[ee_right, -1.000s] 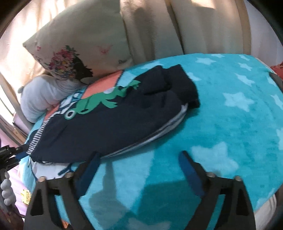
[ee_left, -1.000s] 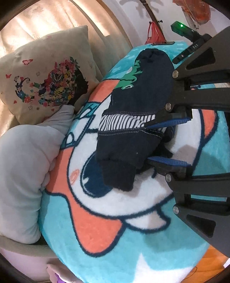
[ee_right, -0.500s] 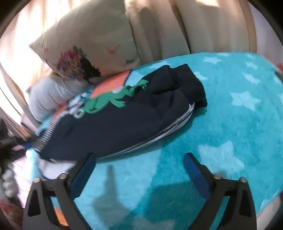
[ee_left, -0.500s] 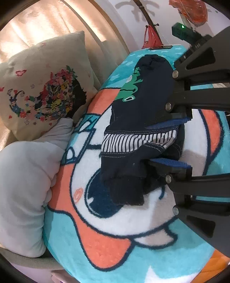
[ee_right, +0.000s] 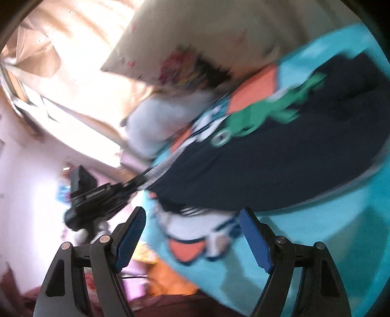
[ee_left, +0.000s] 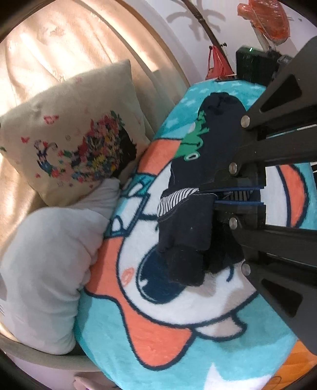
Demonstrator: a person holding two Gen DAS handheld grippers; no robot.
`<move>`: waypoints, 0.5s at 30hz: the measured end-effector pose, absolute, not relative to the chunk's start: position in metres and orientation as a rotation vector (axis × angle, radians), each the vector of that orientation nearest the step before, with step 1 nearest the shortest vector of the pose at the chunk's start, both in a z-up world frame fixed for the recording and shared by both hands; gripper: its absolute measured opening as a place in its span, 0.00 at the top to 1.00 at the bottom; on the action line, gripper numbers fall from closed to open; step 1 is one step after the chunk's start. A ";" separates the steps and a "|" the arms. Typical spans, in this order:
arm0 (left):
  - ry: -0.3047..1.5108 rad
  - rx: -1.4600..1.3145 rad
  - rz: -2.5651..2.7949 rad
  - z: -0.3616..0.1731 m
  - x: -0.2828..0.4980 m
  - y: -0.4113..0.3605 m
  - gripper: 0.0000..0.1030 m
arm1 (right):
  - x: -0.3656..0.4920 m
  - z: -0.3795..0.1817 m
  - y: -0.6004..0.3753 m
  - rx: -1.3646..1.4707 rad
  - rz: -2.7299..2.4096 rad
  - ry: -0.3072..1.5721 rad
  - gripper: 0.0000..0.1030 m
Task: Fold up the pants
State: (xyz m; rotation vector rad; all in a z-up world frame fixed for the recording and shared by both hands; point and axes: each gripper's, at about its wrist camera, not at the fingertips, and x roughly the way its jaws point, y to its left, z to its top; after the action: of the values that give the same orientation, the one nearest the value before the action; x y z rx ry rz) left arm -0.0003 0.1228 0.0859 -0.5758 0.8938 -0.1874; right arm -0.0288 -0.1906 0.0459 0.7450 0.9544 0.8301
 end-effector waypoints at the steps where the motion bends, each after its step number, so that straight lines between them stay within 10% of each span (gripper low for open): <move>1: 0.888 -0.573 -0.190 0.088 -0.001 0.122 0.95 | -0.024 0.042 -0.181 0.777 0.868 0.974 0.19; 15: 0.861 -0.599 -0.182 0.090 -0.004 0.133 0.95 | -0.004 0.035 -0.247 0.821 0.483 0.892 0.20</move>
State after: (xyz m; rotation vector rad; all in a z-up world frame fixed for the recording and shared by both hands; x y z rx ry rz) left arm -0.0040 0.1325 0.0900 -0.5993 0.8615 -0.1821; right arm -0.0036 -0.2475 0.0353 0.8212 0.8920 0.4829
